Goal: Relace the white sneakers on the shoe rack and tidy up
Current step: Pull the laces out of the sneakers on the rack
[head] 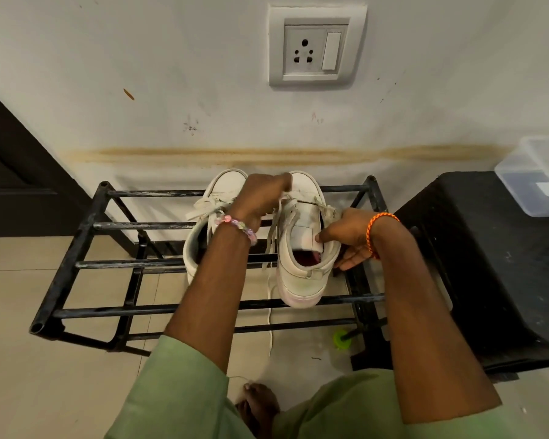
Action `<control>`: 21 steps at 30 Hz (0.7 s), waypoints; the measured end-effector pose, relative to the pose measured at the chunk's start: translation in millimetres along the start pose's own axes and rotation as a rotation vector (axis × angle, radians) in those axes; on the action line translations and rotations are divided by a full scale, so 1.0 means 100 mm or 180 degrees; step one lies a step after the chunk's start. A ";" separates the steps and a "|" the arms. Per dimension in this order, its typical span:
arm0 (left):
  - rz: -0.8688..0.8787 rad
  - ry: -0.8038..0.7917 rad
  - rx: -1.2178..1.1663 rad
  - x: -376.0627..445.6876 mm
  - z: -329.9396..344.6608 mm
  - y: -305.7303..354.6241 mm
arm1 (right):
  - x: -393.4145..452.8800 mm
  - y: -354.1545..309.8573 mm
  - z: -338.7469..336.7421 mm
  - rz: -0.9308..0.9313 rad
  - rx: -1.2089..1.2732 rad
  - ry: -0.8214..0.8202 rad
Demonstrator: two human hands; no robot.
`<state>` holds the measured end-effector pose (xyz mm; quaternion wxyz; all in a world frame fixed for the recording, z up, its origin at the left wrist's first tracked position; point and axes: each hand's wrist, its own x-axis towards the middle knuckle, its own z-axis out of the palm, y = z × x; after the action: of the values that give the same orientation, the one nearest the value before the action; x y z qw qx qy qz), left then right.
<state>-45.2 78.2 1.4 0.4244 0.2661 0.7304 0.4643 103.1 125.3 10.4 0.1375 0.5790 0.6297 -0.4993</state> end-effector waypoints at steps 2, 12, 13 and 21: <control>-0.0214 0.0063 -0.0662 -0.01 -0.12 0.03 | -0.01 0.00 0.01 0.0008 0.0011 0.0001; 0.0827 0.1100 -0.0289 -0.08 -0.25 0.19 | 0.10 -0.03 0.01 -0.1256 -0.0329 0.1577; 0.0864 0.0926 -0.0063 -0.10 -0.26 0.21 | 0.13 -0.05 0.03 -0.1446 -0.0315 0.1741; -0.0376 -0.0878 0.0771 -0.21 -0.10 0.04 | 0.27 -0.20 0.27 -0.1526 -0.1015 0.1884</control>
<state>-43.6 59.3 14.6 0.5119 0.3330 0.7302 0.3064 67.1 123.8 -13.2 -0.0819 0.5060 0.8285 -0.2253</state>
